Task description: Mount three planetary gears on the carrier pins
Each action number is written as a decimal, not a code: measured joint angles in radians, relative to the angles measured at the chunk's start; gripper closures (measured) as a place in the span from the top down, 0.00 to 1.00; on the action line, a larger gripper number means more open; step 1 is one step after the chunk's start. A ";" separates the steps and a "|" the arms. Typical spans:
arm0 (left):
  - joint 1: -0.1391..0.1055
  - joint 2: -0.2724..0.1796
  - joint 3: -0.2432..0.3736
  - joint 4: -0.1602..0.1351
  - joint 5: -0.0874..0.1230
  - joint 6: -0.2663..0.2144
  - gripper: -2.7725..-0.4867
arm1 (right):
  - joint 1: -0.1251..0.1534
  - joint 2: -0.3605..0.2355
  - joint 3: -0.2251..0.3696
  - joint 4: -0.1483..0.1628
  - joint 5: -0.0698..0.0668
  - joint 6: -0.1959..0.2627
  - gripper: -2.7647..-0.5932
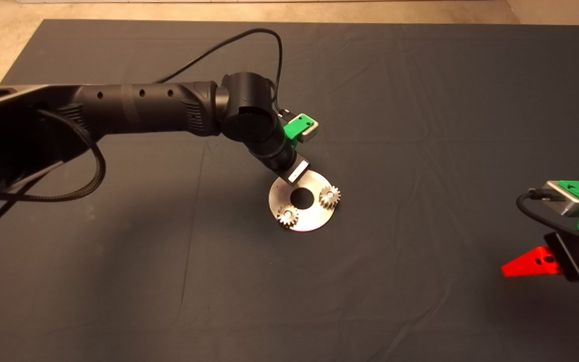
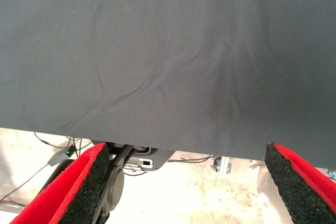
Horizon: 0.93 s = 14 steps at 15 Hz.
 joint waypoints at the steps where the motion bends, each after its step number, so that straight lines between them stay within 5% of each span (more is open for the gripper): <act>1: 0.000 0.000 0.000 0.000 0.000 0.000 0.13 | 0.000 0.000 0.000 0.000 0.000 0.000 0.74; 14: 0.002 0.008 0.000 0.004 0.009 0.000 0.13 | 0.000 0.000 0.000 0.000 0.000 0.000 0.74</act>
